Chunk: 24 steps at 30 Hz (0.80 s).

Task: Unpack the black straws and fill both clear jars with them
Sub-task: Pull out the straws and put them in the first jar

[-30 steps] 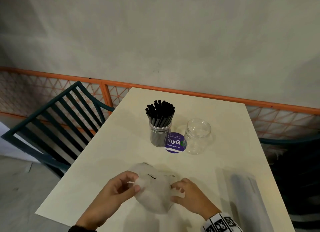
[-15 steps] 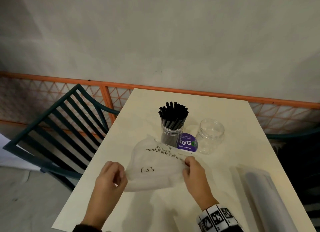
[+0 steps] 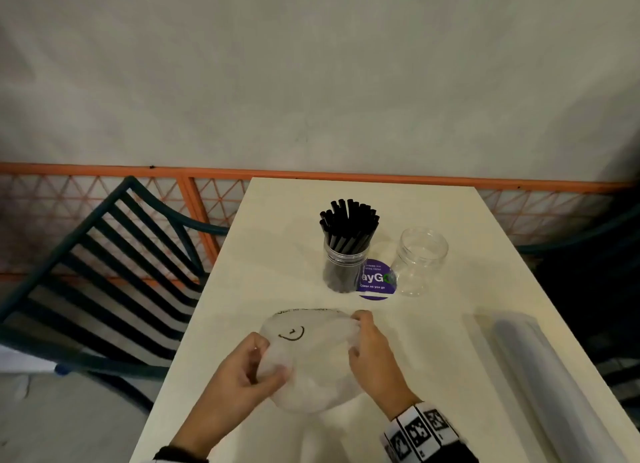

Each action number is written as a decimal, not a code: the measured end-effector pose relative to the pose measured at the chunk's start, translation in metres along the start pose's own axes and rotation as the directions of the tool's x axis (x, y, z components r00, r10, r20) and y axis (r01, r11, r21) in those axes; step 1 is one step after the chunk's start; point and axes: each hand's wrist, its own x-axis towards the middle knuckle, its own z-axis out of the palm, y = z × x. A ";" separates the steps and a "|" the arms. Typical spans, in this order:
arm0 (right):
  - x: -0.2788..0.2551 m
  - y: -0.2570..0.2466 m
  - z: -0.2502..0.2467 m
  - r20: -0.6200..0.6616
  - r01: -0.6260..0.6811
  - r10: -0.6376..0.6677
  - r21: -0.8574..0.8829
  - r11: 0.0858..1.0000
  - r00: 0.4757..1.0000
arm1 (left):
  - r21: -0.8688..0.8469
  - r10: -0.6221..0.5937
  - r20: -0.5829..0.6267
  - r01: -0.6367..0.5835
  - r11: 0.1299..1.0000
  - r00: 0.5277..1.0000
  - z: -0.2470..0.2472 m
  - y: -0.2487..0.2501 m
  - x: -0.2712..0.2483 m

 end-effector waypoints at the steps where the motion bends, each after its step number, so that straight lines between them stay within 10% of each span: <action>1: -0.004 -0.002 -0.002 0.058 0.023 -0.022 -0.021 1.000 0.998 | 0.074 0.021 -0.017 -0.020 0.997 1.000 -0.007 -0.004 0.001; 7: -0.019 0.001 0.003 0.244 0.318 -0.276 -0.155 0.935 0.930 | 0.688 0.376 -0.288 -0.083 0.721 0.881 -0.043 -0.039 0.013; 10: -0.018 0.019 0.018 0.320 0.429 -0.321 -0.365 0.826 0.891 | 0.733 0.259 -0.297 0.046 0.678 0.919 -0.039 -0.065 0.015; 13: -0.021 0.043 0.038 0.350 0.357 -0.194 -0.498 0.790 0.917 | 0.738 0.030 -0.143 0.087 0.670 0.989 -0.031 -0.071 0.009; 16: -0.024 0.046 0.050 0.374 0.288 -0.056 -0.600 0.746 0.926 | 0.841 -0.260 0.048 0.102 0.531 0.964 -0.028 -0.056 0.004; 21: -0.018 0.060 0.087 0.296 0.199 0.018 -0.686 0.700 0.955 | 0.897 0.018 0.242 -0.231 0.377 0.970 0.006 -0.053 0.023; 24: -0.018 0.059 0.089 0.293 0.137 0.074 -0.640 0.756 0.953 | 0.952 -0.132 0.276 -0.253 0.172 0.952 0.015 -0.089 0.042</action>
